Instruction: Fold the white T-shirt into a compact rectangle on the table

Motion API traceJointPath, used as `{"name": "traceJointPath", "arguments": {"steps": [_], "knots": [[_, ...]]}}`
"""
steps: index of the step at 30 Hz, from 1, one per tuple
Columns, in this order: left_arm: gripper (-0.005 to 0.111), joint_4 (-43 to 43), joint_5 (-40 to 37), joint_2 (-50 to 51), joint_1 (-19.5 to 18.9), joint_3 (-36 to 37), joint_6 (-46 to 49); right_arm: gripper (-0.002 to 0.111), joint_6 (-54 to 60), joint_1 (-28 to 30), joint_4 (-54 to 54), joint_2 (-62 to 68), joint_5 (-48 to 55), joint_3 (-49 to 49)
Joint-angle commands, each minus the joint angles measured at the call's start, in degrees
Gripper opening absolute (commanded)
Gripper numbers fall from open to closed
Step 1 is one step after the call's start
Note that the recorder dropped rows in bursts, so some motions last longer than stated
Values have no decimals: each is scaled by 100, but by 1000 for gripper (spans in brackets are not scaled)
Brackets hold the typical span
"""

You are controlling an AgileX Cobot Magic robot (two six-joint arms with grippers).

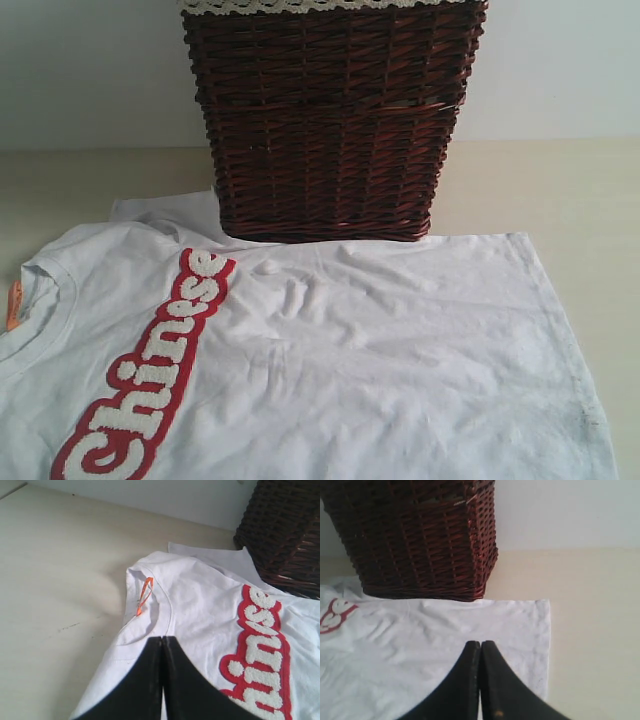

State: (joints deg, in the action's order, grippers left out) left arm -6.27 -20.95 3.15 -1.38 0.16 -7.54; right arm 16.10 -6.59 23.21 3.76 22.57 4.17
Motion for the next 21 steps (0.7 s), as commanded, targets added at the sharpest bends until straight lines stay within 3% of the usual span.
{"name": "traceJointPath", "arguments": {"steps": [1,5,11,13,16,17,19,21], "knots": [[0,-24,38,29,26,-16,12,0,404,-9,-577,1245,148,918],[0,-24,38,29,26,-16,12,0,459,-9,-1297,3441,-4,1968],[0,-24,38,29,26,-16,1,0,-19,-9,-1286,4985,-150,2232],[0,-24,38,29,26,-16,1,0,683,2,-1612,5590,55,2317],[0,-24,38,29,26,-16,1,0,3767,2,-1498,6389,582,2684],[0,-24,38,29,26,-16,1,0,5252,2,-1357,6652,1175,2955],[0,-24,38,29,26,-16,1,0,7058,11,-957,7198,2525,3375],[0,-24,38,29,26,-16,1,0,7574,11,-262,7895,3087,3648]]}}
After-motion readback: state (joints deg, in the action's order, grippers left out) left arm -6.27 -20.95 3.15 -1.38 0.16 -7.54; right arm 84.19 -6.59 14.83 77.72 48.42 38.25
